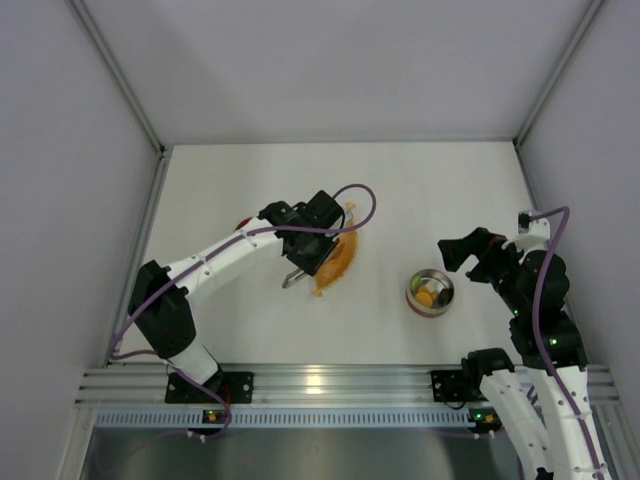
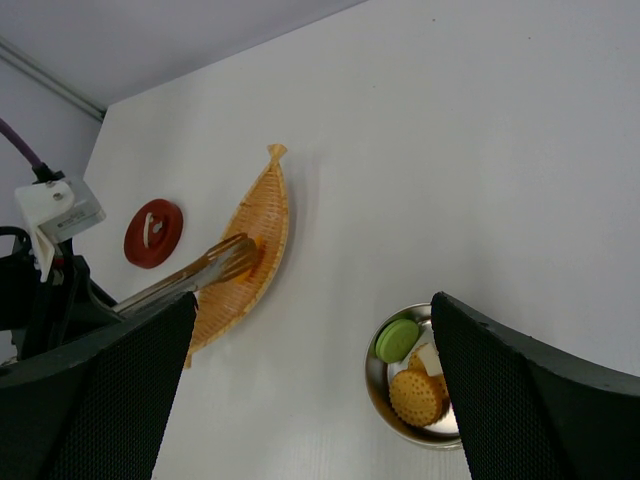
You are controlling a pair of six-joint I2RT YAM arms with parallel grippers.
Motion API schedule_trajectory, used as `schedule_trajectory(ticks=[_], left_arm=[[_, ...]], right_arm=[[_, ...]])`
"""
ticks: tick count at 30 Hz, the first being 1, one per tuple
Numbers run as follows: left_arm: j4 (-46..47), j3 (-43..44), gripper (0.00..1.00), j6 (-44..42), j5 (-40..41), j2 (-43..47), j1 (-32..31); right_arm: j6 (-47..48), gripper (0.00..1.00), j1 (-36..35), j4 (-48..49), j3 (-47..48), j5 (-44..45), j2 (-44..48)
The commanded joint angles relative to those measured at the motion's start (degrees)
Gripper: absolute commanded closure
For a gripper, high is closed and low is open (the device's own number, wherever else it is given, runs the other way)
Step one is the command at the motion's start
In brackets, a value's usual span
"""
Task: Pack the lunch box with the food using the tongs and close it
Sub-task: Pick up the fake food from the plate.
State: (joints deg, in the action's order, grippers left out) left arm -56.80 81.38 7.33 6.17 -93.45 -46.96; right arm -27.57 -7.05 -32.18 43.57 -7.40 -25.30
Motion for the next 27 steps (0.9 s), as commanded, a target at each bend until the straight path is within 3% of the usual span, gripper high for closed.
schedule_trajectory(ticks=[1,20,27], left_arm=[[-0.69,3.07,0.71,1.01,0.24,3.01,0.11],[-1.30,5.10,0.75,2.25,1.82,3.36,0.11],[-1.48,3.96,0.69,2.33,2.17,2.40,0.11]], right_arm=[[0.15,0.01,0.63,2.13,0.99,-0.25,-0.19],[0.06,0.01,0.63,2.39,1.16,-0.42,-0.80],[0.06,0.00,0.63,2.57,1.17,-0.51,-0.98]])
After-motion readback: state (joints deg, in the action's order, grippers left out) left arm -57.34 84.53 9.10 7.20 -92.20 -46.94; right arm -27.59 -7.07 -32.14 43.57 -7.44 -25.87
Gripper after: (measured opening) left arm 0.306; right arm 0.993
